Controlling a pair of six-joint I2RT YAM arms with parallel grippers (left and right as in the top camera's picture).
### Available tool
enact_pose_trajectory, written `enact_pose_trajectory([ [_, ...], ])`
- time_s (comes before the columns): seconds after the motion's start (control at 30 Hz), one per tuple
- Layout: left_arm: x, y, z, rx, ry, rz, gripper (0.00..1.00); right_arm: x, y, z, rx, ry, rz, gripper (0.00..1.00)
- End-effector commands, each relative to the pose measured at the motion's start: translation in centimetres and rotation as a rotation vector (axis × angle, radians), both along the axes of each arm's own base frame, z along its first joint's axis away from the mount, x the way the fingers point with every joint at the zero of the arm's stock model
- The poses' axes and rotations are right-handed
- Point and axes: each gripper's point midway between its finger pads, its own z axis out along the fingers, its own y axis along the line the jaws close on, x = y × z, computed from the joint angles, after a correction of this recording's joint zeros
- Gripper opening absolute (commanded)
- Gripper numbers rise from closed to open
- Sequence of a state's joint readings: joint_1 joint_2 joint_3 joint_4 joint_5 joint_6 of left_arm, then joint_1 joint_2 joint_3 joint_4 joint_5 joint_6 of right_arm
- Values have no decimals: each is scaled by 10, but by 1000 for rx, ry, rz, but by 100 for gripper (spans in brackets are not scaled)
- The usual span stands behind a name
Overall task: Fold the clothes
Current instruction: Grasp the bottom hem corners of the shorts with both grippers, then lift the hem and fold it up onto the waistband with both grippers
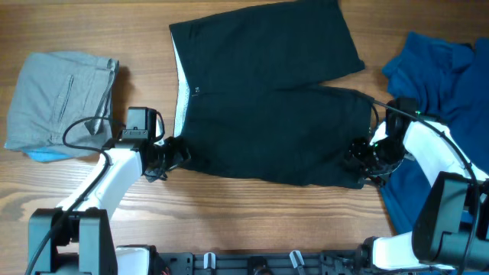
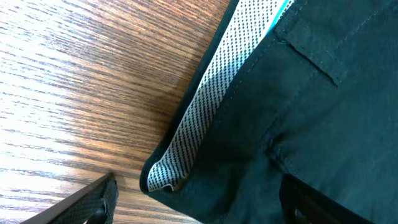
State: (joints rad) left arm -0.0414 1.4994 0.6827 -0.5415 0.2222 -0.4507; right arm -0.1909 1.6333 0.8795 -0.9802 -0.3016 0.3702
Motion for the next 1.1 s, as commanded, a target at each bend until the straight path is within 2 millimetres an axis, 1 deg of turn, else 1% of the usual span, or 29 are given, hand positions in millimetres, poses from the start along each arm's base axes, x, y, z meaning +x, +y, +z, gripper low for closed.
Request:
enact_pose_trajectory([
  [0.0, -39, 9, -30, 42, 148, 10, 45, -7, -8, -4, -62, 46, -50, 72],
  [0.03, -37, 8, -30, 42, 140, 11, 29, -13, -8, -4, -66, 72, -56, 72],
  [0.07, -36, 8, -30, 42, 137, 11, 20, -15, -8, -3, -65, 79, -56, 72],
  [0.1, -36, 8, -30, 42, 134, 11, 9, -17, -7, -3, -64, 88, -58, 72],
  [0.13, -36, 8, -30, 42, 134, 11, 6, -17, -7, -3, -63, 90, -57, 71],
  [0.2, -36, 9, -30, 42, 137, 11, 4, -12, -8, -1, -63, 66, -40, 70],
  [0.27, -38, 9, -30, 43, 141, 7, 4, -1, -2, 12, -13, 8, 10, 68],
  [0.3, -38, 9, -30, 43, 144, 7, 4, 1, -2, 19, -11, -6, 14, 68],
  [0.33, -38, 8, -30, 41, 145, 7, 4, -1, 2, 24, 6, -11, 10, 69],
  [0.37, -38, 6, -30, 28, 144, 6, 4, -7, 6, 28, 27, 11, -1, 72],
  [0.4, -38, 3, -29, 9, 143, 5, 4, -15, 7, 28, 33, 41, -4, 73],
  [0.47, -35, -3, -25, -45, 137, 9, 4, -27, 9, 21, 29, 91, -42, 73],
  [0.5, -33, -5, -23, -63, 133, 12, 4, -32, 10, 12, 21, 118, -101, 70],
  [0.53, -33, -5, -23, -65, 132, 11, 4, -38, 11, 3, 12, 141, -166, 62],
  [0.57, -33, -5, -23, -65, 133, 11, 4, -41, 10, -4, 0, 151, -194, 56],
  [0.63, -33, -5, -23, -65, 132, 11, 4, -45, 4, -19, -50, 151, -244, 57],
  [0.7, -33, -5, -23, -65, 132, 11, 4, -36, 2, -26, -58, 96, -245, 57],
  [0.73, -33, -5, -23, -65, 134, 11, 4, -21, -2, -28, -63, 20, -212, 53],
  [0.83, -35, -5, -18, -65, 141, 11, 4, -17, -3, -25, -62, -10, -137, 15],
  [0.87, -34, -6, -13, -69, 137, 10, 4, -16, -4, -20, -62, -15, -104, 8],
  [0.9, -30, -7, -4, -77, 125, 8, 4, -14, -4, -11, -58, -13, -70, 4],
  [0.97, -27, -8, 14, -80, 114, 7, 4, -6, -6, 12, -55, -44, -12, 4],
  [1.0, -29, -8, 30, -78, 119, 2, 4, 2, -7, 35, -59, -90, 26, 4],
  [1.03, -32, -7, 41, -76, 122, -8, 4, 8, -8, 54, -66, -135, 45, 4],
  [1.07, -36, -5, 55, -62, 131, -7, 4, 14, -10, 80, -77, -194, 66, 4],
])
